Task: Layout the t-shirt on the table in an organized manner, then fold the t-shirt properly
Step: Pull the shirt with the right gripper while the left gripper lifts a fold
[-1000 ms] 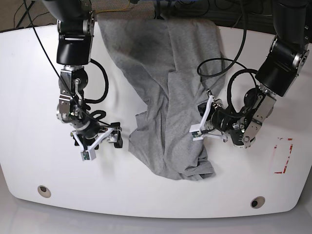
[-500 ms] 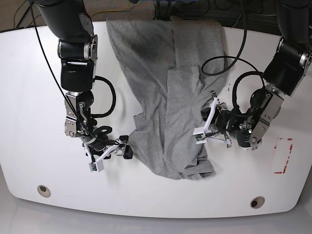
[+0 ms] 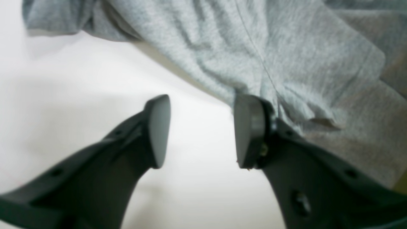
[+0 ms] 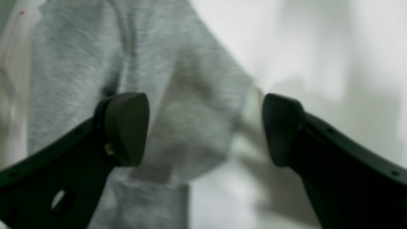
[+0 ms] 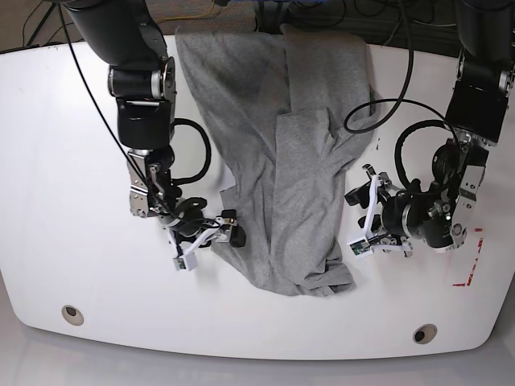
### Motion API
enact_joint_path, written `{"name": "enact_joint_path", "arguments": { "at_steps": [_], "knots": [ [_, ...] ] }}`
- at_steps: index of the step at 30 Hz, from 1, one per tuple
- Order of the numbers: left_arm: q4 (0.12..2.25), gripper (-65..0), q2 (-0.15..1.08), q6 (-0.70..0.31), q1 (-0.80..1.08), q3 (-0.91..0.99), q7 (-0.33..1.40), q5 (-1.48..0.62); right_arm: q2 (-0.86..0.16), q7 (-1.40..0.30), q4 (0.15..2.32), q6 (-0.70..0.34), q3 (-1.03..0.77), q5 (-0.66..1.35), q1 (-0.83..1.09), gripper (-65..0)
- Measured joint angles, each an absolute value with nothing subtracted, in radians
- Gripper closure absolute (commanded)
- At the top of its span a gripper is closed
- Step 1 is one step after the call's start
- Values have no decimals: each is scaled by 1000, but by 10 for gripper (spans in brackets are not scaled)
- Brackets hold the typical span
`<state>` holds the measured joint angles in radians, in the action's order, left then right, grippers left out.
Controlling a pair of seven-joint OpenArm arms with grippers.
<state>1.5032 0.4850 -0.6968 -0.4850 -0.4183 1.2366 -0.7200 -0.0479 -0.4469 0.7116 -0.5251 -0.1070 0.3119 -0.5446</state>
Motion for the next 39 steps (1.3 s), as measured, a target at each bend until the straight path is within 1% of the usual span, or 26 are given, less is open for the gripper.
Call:
{"name": "enact_joint_path", "arguments": {
  "at_steps": [3, 7, 8, 10, 13, 14, 15, 16, 17, 19, 21, 24, 29, 35, 39],
  "knots": [
    [1528, -326, 484, -697, -460, -373, 1261, -718, -29, -449, 711, -533, -96, 315, -542, -525],
    [1556, -326, 482, -697, -430, -309, 1269, -718, -28, -441, 712, -525, -33, 315, -544, -520],
    [1563, -326, 480, -697, -422, -294, 1269, -718, -28, -437, 712, -525, -20, 315, -545, -514],
    [1576, -326, 480, -697, -402, -272, 1268, -718, -28, -438, 712, -525, -14, 316, -545, -471],
    [1583, -326, 477, -697, -370, -244, 1268, -719, -28, -441, 712, -524, -13, 315, -544, -344],
    [1584, -326, 477, -697, -359, -235, 1269, -718, -28, -441, 712, -524, -13, 311, -544, -271],
    [1585, -326, 477, -697, -348, -228, 1269, -718, -28, -441, 711, -521, -13, 311, -544, -224],
    [1587, -326, 477, -697, -337, -220, 1269, -718, -28, -437, 711, -520, -13, 309, -544, -152],
    [1589, -326, 478, -697, -327, -213, 1272, -718, -28, -430, 711, -520, -13, 308, -544, -109],
    [1595, -326, 478, -697, -310, -205, 1272, -717, -32, -416, 711, -521, -13, 309, -544, 0],
    [1602, -326, 478, -696, -289, -205, 1272, -718, -44, -405, 711, -521, -10, 311, -546, 0],
    [1610, -326, 477, -697, -261, -208, 1268, -719, -67, -405, 711, -524, -9, 311, -553, -19],
    [1612, -326, 471, -696, -200, -209, 1268, -719, -129, -400, 711, -523, -10, 311, -561, 0],
    [1611, -326, 424, -697, -151, -210, 1274, -719, -201, -403, 711, -467, -12, 311, -568, 0],
    [1612, -329, 403, -697, -130, -212, 1267, -726, -258, -373, 711, -453, -12, 315, -575, 0]
  ]
}}
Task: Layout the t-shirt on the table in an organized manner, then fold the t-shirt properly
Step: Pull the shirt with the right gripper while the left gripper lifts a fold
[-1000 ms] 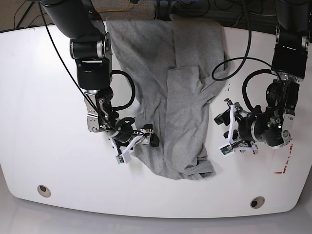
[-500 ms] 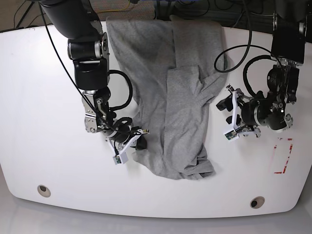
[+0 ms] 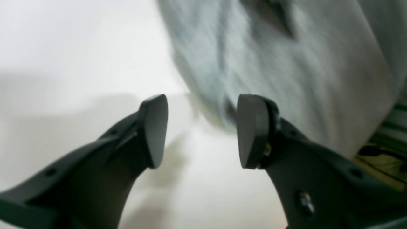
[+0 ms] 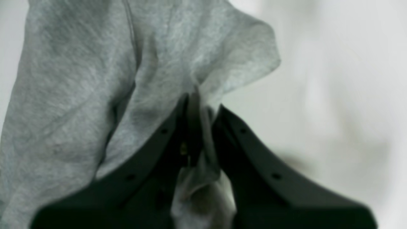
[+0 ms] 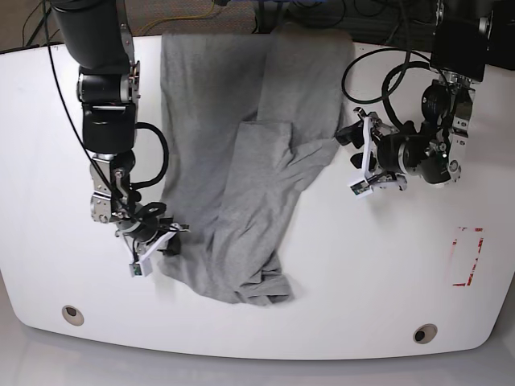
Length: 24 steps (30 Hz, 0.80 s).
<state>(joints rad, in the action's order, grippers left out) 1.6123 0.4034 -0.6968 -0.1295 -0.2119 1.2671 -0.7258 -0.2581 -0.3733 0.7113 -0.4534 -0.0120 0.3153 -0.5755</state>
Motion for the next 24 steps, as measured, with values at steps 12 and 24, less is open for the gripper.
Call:
{"name": "enact_joint_path", "arguments": {
  "at_steps": [12, 24],
  "knots": [
    [1609, -331, 307, -697, -71, -251, 1271, -715, -365, -325, 710, -400, -14, 311, -597, -5],
    [1607, -331, 245, -697, 38, -281, 1214, -715, -363, -325, 710, -411, -13, 312, -598, -5]
  ]
}}
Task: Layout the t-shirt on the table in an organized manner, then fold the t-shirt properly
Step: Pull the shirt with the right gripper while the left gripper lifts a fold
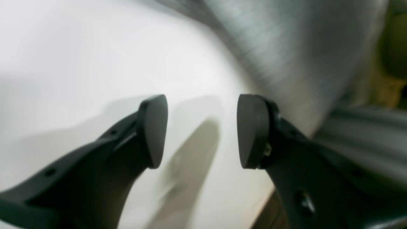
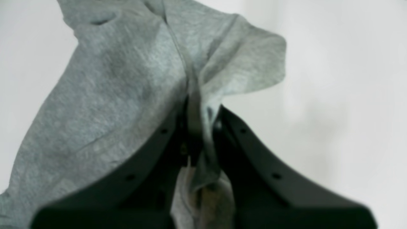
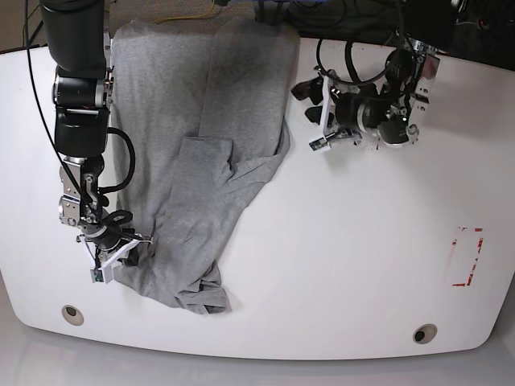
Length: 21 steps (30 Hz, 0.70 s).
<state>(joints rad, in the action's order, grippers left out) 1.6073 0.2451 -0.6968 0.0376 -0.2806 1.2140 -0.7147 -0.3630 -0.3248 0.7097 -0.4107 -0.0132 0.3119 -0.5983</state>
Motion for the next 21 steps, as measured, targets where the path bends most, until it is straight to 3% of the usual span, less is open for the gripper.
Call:
{"name": "enact_joint_path", "arguments": {
  "at_steps": [7, 21],
  "knots": [
    [1600, -332, 163, -645, 52, -280, 1202, -644, -361, -325, 710, -411, -13, 319, -596, -5],
    [1477, -310, 69, -646, 36, -275, 1124, -666, -348, -325, 710, -411, -13, 319, -595, -5]
  ]
}}
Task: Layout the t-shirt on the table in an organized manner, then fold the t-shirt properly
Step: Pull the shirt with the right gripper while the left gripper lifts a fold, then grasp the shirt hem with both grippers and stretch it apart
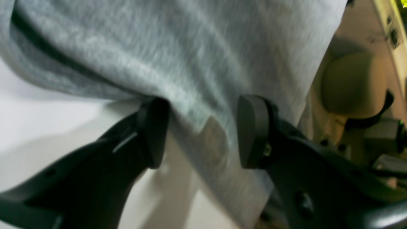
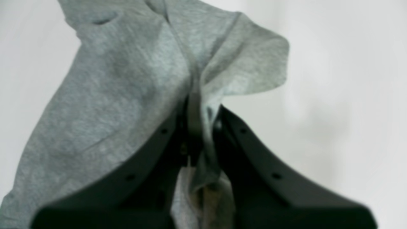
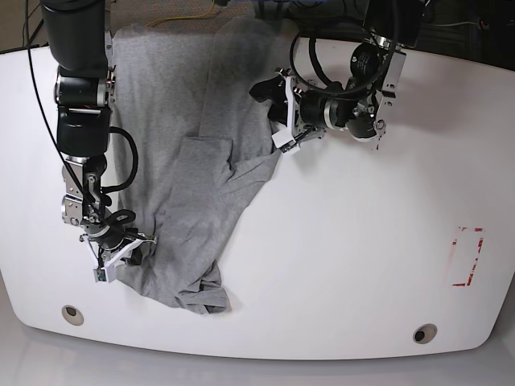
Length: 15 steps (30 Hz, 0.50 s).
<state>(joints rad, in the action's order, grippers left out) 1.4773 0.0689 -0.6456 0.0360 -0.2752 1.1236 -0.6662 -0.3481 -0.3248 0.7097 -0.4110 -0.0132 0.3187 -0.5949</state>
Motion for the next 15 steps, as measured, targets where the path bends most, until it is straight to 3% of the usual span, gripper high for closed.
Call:
{"name": "enact_joint_path", "arguments": {
  "at_steps": [3, 9, 15],
  "knots": [
    [1460, -240, 59, -646, 35, -279, 1111, -667, -340, -325, 710, -411, -13, 319, -595, -5],
    [1399, -1, 59, -615, 19, -276, 1102, -688, -342, -325, 710, -410, -13, 319, -595, -5],
    [1351, -11, 61, -528, -2, -280, 1052, -710, -340, -325, 710, -411, -13, 319, -595, -5]
  ]
}}
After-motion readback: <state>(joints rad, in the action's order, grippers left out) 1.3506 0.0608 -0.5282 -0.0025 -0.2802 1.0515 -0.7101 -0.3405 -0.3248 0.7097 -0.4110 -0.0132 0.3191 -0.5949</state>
